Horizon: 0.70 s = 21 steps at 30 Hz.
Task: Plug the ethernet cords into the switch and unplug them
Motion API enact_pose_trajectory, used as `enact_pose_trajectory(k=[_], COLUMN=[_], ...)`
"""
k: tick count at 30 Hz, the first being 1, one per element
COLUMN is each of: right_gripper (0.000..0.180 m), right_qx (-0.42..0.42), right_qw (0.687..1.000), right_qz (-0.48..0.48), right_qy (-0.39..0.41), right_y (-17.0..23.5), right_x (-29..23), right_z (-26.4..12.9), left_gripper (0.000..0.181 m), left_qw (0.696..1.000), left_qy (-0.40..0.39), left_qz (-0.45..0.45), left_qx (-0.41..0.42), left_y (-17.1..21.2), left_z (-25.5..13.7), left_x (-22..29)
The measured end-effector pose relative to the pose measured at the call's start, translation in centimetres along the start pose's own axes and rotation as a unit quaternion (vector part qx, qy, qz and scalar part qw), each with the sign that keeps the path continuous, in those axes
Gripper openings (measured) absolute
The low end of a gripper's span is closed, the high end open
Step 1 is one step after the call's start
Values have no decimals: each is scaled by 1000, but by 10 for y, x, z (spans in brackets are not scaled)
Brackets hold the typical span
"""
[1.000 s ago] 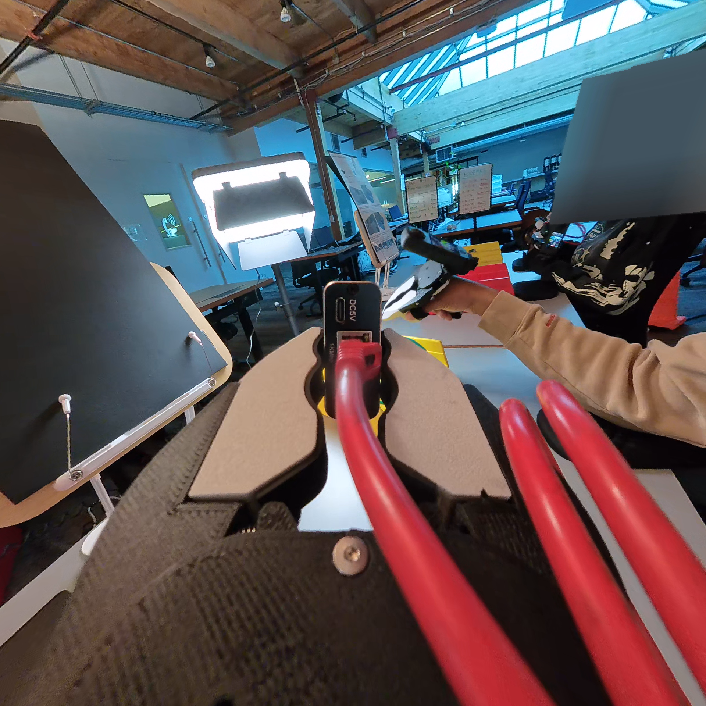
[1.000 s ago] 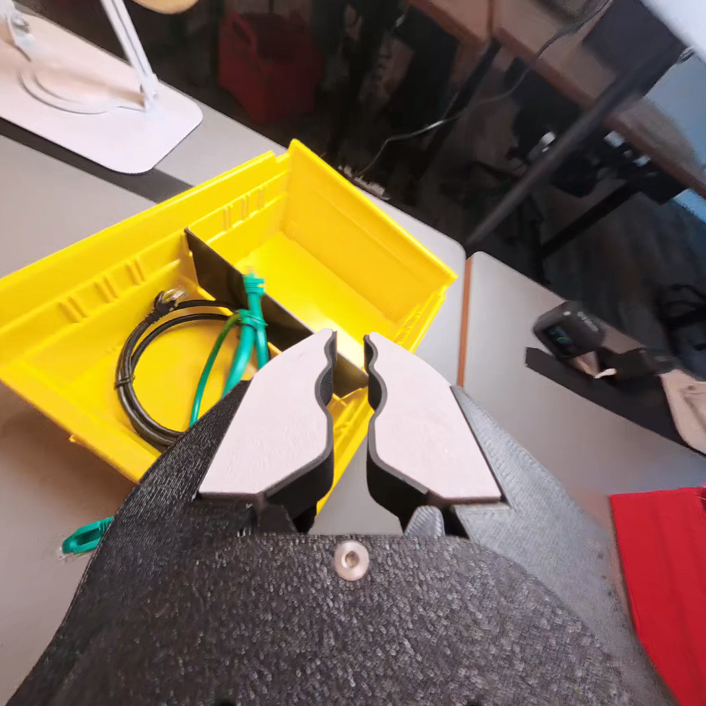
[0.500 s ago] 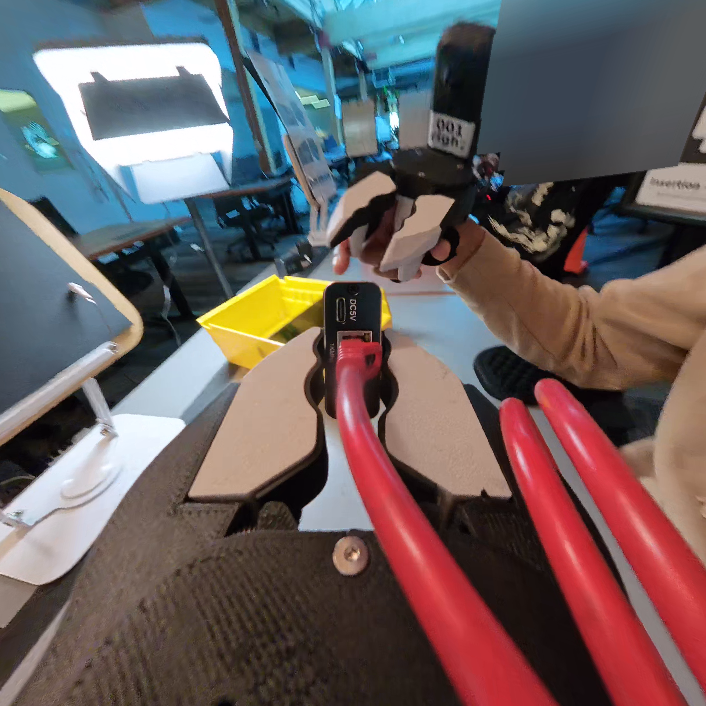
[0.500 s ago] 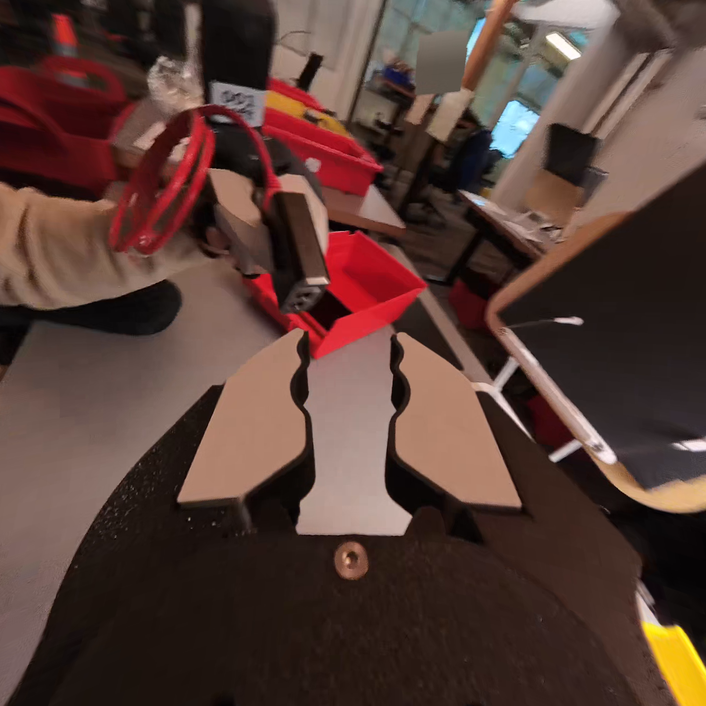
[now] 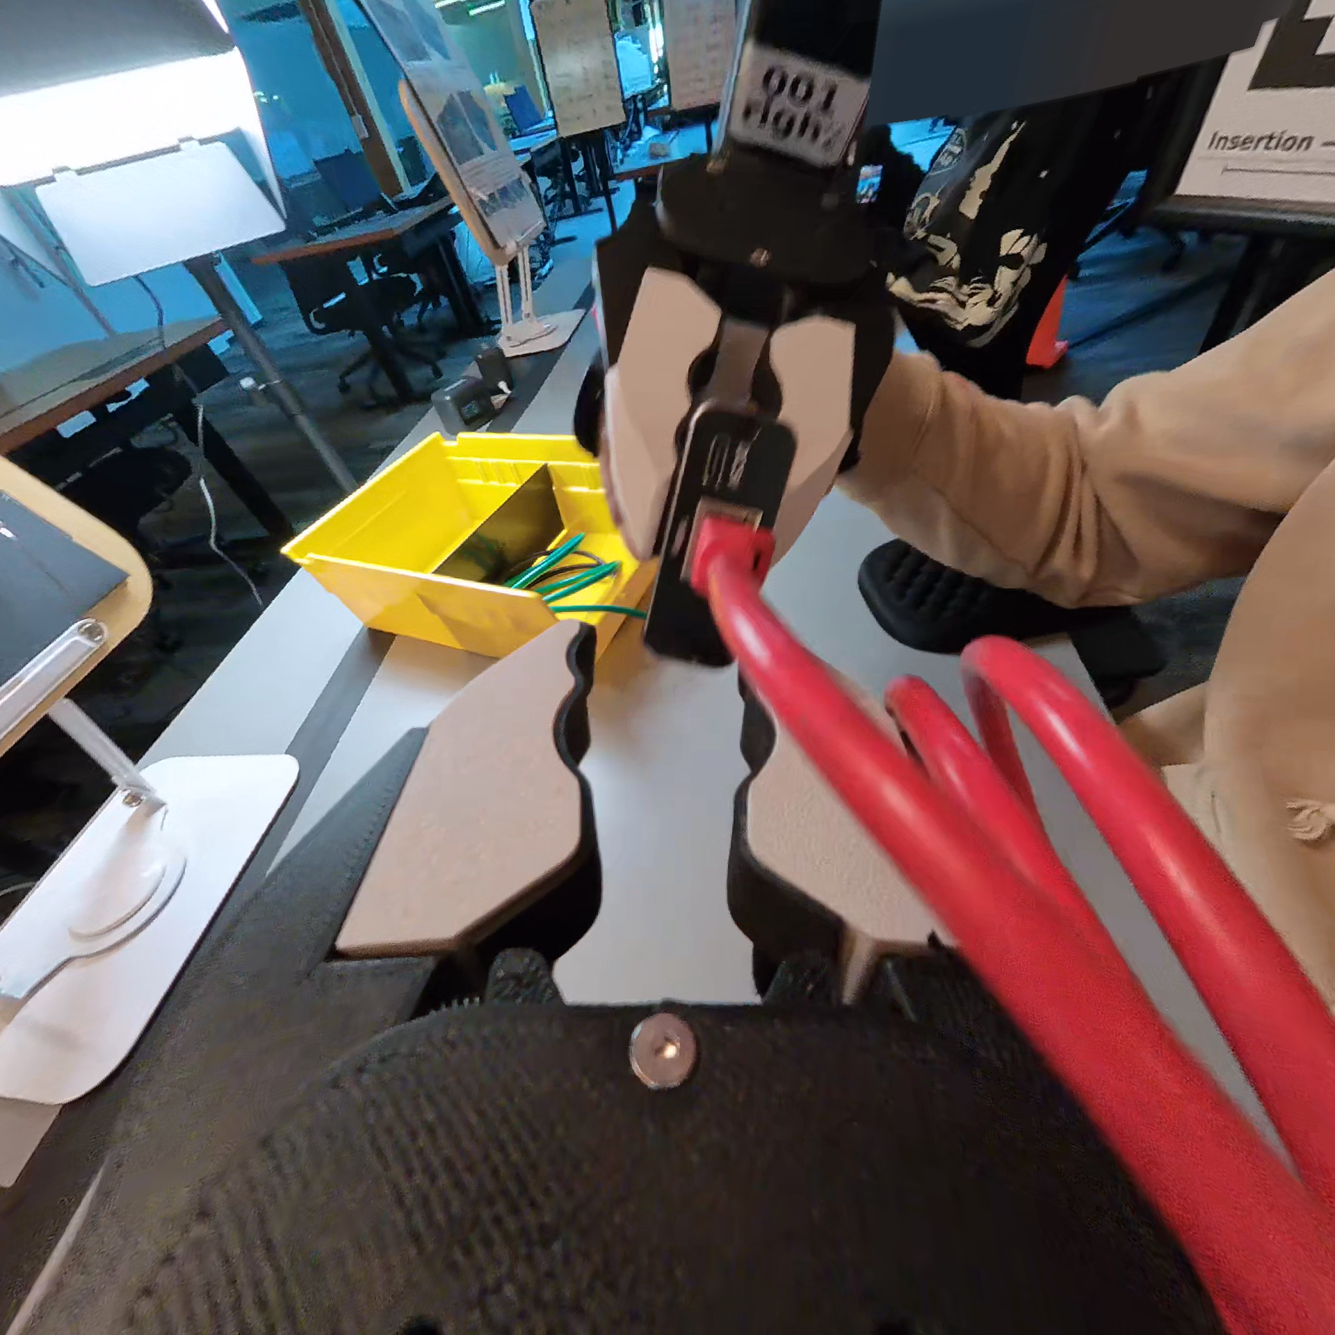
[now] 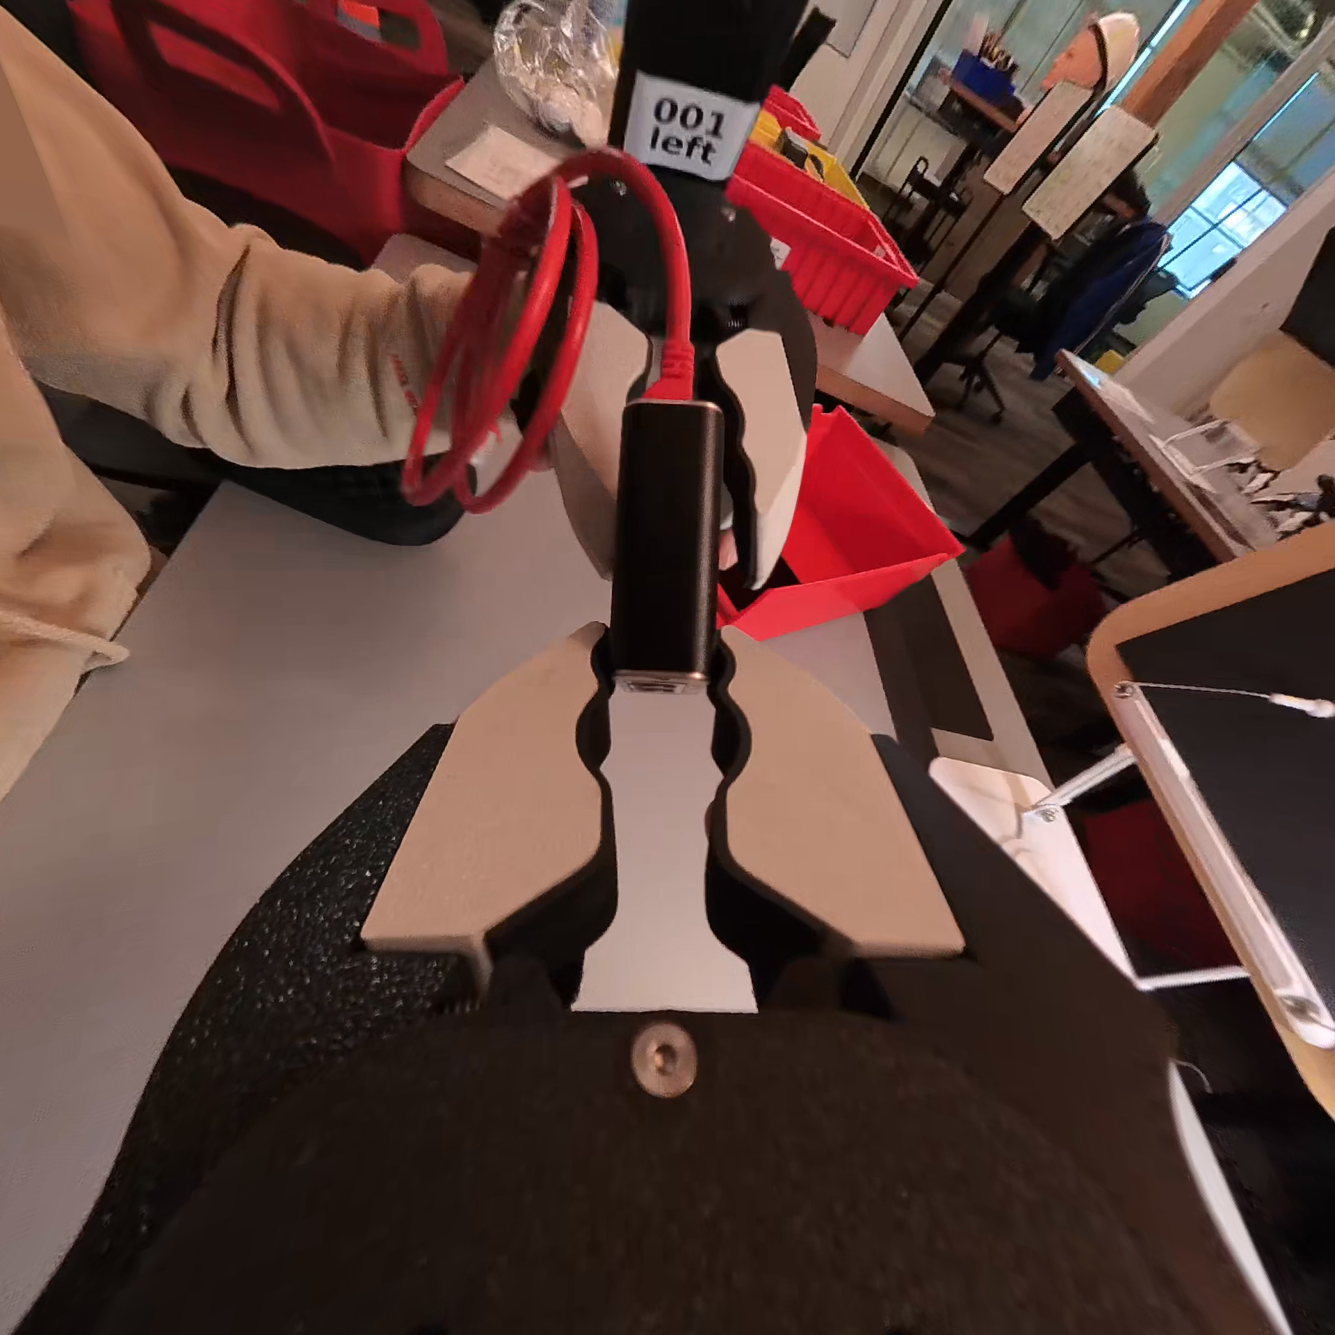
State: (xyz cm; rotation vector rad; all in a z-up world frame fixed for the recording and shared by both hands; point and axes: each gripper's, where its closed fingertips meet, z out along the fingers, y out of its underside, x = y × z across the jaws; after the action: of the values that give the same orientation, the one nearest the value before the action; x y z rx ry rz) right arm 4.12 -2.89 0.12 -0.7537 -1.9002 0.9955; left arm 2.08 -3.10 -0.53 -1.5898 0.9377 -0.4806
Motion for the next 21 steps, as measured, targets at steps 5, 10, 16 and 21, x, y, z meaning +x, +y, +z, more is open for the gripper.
enact_pose_trajectory(k=[5,10,16,21], right_gripper=[24,24,24,24], right_qx=[-11,-47,-99,-106], right_qw=[999,998,995,993], right_qz=[-20,-31,-29,-39], right_qy=[28,26,-13,-32], right_y=[-4,5,26,22], right_x=[6,3,-9,-22], right_z=[-26,-38,-9,7], left_gripper=[37,32,39,30], left_qw=[990,986,999,982], left_qy=[-110,-159,-24,-22], left_qz=[-14,-54,29,124], left_qx=[-87,-11,-25,-143], left_y=[57,35,-5,29], left_z=[-21,-59,-19,21], left_x=[-63,-87,0,23])
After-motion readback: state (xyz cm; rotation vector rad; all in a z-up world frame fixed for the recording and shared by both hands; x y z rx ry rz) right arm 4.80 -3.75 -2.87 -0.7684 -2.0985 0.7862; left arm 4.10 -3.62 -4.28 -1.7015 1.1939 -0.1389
